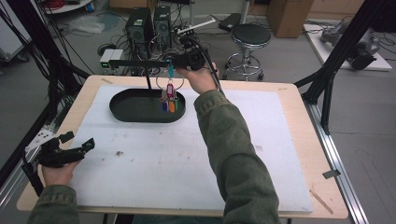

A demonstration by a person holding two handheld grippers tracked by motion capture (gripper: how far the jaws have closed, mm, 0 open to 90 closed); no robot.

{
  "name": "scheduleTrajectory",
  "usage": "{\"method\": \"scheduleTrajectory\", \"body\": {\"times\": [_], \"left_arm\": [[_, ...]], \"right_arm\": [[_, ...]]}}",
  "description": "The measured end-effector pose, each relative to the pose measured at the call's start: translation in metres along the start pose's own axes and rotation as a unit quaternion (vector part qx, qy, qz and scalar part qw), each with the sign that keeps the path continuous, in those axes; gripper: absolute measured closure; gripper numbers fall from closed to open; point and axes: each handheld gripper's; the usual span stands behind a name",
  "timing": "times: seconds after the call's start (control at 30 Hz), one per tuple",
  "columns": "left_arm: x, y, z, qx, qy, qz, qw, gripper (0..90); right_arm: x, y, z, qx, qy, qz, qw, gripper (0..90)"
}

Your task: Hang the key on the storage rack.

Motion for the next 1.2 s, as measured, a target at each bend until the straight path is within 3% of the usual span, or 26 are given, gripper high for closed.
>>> {"method": "scheduleTrajectory", "body": {"times": [0.37,0.6,1.17,1.2], "left_arm": [[0.002,0.000,0.001,-0.009,-0.002,-0.010,0.9999,1.7],[0.004,0.000,0.001,-0.012,-0.001,-0.014,0.9998,1.7],[0.006,0.000,0.002,-0.014,-0.002,-0.018,0.9997,1.7],[0.006,0.000,0.002,-0.012,-0.002,-0.016,0.9998,1.7]], "right_arm": [[-0.016,0.012,0.011,-0.009,-0.005,0.025,0.9996,72.6],[-0.030,0.015,0.027,-0.006,-0.011,0.043,0.9990,72.6],[-0.039,0.017,0.051,0.000,-0.017,0.072,0.9973,73.0],[-0.040,0.016,0.052,-0.004,-0.018,0.074,0.9971,82.0]]}}
Point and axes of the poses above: each handheld gripper's, and its own axes: z roughly forward along the jaws, y roughly out of its top, x roughly to its left, and after that the axes turned 10 degrees about x, right-handed
